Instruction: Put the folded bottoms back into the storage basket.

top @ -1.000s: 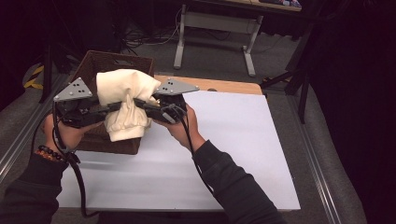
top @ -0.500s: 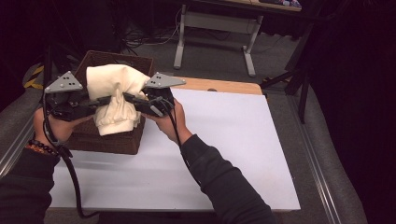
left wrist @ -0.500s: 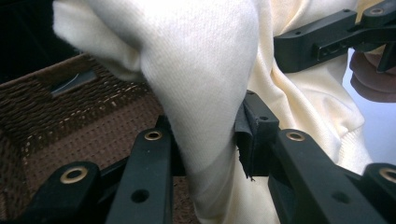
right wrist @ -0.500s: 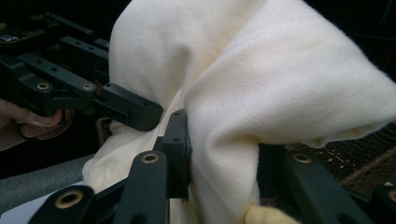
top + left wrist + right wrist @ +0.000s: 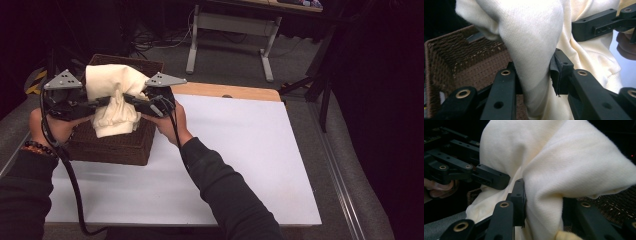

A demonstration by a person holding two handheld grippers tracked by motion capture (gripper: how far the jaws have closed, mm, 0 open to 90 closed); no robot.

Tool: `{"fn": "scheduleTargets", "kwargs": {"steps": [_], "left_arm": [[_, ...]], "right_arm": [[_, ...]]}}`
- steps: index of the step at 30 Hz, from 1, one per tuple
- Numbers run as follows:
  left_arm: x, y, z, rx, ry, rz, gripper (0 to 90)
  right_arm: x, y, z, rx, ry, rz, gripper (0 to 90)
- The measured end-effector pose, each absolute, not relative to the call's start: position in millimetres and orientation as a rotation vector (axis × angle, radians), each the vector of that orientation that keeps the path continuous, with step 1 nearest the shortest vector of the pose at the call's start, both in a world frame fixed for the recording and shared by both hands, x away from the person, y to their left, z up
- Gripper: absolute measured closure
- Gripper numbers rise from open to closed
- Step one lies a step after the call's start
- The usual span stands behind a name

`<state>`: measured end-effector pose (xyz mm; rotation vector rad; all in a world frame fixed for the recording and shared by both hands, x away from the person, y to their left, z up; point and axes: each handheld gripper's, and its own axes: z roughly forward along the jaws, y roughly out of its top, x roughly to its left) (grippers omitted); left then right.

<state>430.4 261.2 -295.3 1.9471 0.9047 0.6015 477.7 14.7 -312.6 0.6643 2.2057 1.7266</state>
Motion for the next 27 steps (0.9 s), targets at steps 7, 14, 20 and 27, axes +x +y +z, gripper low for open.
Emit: {"fn": "scheduleTargets", "kwargs": {"steps": [7,14,20,27], "left_arm": [[448,267,-306,1.984,0.961,0.58,68.8],[465,270,-316,2.038,0.999,0.565,68.8],[476,272,-325,2.071,1.013,0.54,69.0],[483,274,-332,2.113,1.007,0.524,69.7]], "right_arm": [[494,28,-326,0.717,2.225,1.683,65.6],[508,35,-341,0.769,2.26,1.62,65.0],[515,39,-350,0.792,2.285,1.559,64.4],[521,38,-358,0.826,2.323,1.511,62.4]]}}
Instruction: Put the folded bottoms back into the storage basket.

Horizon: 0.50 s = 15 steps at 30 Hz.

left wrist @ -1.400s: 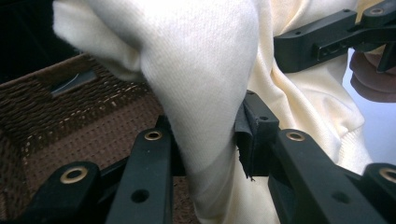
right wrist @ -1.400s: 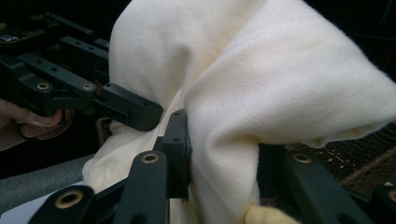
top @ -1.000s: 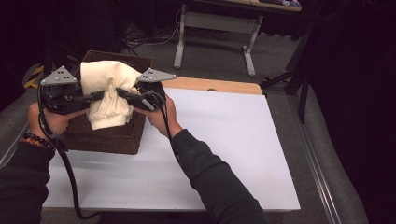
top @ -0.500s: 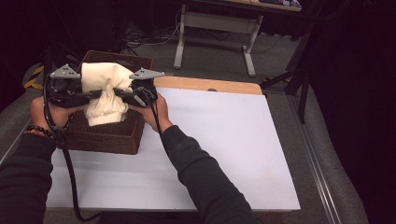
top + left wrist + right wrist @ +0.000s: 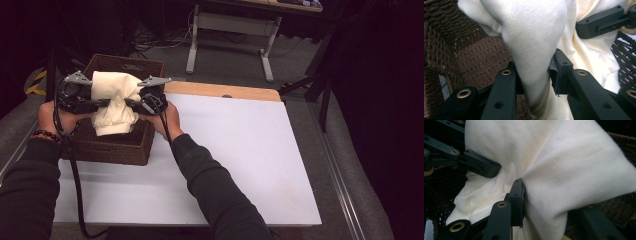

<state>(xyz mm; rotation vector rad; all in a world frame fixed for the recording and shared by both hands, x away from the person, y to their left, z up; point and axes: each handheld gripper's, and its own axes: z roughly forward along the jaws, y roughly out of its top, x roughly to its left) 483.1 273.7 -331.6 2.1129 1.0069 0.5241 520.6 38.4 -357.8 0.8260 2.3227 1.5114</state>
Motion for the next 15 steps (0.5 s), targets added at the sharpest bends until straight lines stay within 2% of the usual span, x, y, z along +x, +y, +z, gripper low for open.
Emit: {"fn": "scheduleTargets", "kwargs": {"steps": [7,9,15], "left_arm": [[488,277,-336,2.128,1.016,0.518,72.5],[489,277,-337,2.13,1.016,0.513,77.8],[494,276,-346,2.177,1.026,0.487,78.8]], "right_arm": [[525,38,-365,0.854,2.346,1.488,62.1],[526,38,-366,0.859,2.348,1.472,61.4],[527,42,-375,0.893,2.376,1.418,62.6]]}}
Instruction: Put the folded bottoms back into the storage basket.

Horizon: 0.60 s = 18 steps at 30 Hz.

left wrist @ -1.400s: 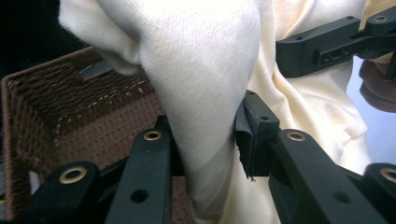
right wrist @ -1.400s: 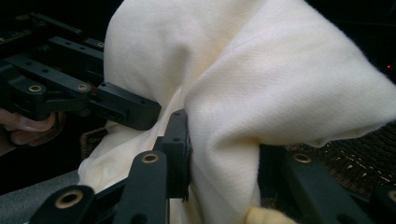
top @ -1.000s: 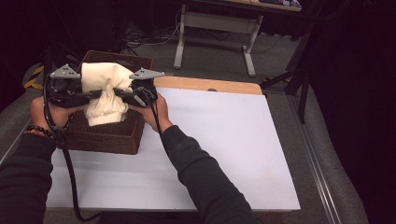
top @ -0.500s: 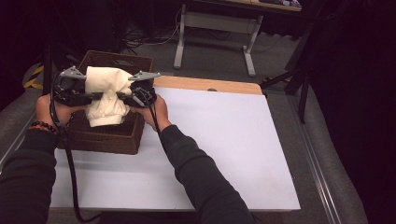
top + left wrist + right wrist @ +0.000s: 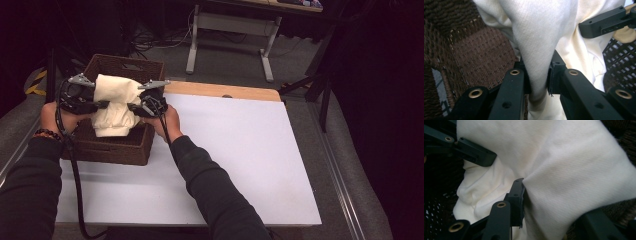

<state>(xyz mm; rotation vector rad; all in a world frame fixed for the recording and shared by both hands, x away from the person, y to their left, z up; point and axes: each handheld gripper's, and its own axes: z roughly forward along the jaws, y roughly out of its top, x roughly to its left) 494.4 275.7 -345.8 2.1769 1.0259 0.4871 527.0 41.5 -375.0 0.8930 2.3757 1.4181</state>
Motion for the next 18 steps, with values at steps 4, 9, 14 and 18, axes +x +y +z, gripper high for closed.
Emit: {"fn": "scheduleTargets", "kwargs": {"steps": [4,9,14,18], "left_arm": [[497,280,-350,2.172,1.045,0.471,79.0],[502,281,-354,2.202,1.066,0.46,79.0],[512,278,-359,2.229,1.078,0.447,79.1],[521,276,-362,2.24,1.103,0.442,79.1]], "right_arm": [[527,43,-378,0.894,2.396,1.404,62.1],[529,41,-377,0.907,2.411,1.41,55.8],[532,28,-374,0.95,2.427,1.436,49.2],[528,15,-366,0.955,2.389,1.461,43.3]]}}
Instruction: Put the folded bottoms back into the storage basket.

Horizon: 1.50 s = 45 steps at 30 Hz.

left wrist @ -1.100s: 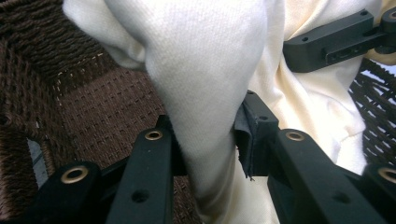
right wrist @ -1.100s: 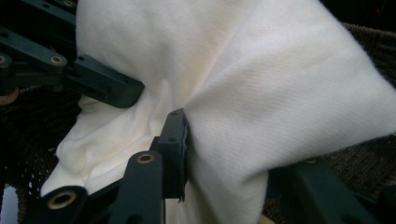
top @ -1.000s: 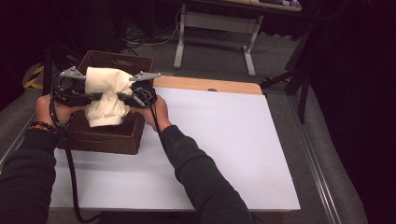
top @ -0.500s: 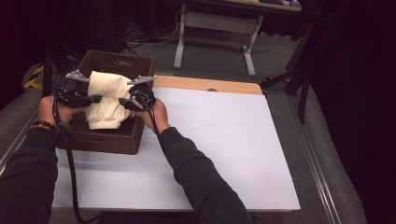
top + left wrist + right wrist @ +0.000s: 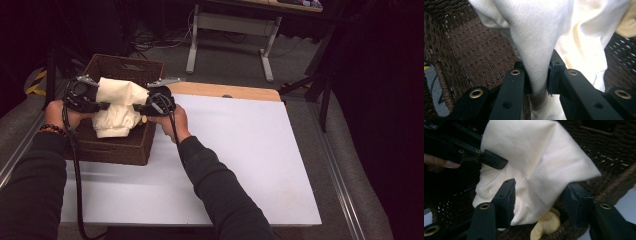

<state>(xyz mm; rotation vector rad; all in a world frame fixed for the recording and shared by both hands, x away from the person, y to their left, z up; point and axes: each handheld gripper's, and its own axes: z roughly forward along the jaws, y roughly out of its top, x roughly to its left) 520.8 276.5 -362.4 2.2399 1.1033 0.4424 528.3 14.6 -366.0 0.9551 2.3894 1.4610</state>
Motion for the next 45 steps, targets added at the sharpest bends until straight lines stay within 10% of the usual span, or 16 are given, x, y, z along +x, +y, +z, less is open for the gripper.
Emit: {"fn": "scheduleTargets", "kwargs": {"steps": [26,45], "left_arm": [[537,273,-372,2.246,1.322,0.67,69.1],[533,230,-369,2.363,1.14,0.603,84.7]], "right_arm": [[438,-145,-362,0.767,2.242,1.291,44.9],[371,-228,-396,0.817,2.173,1.305,41.8]]}}
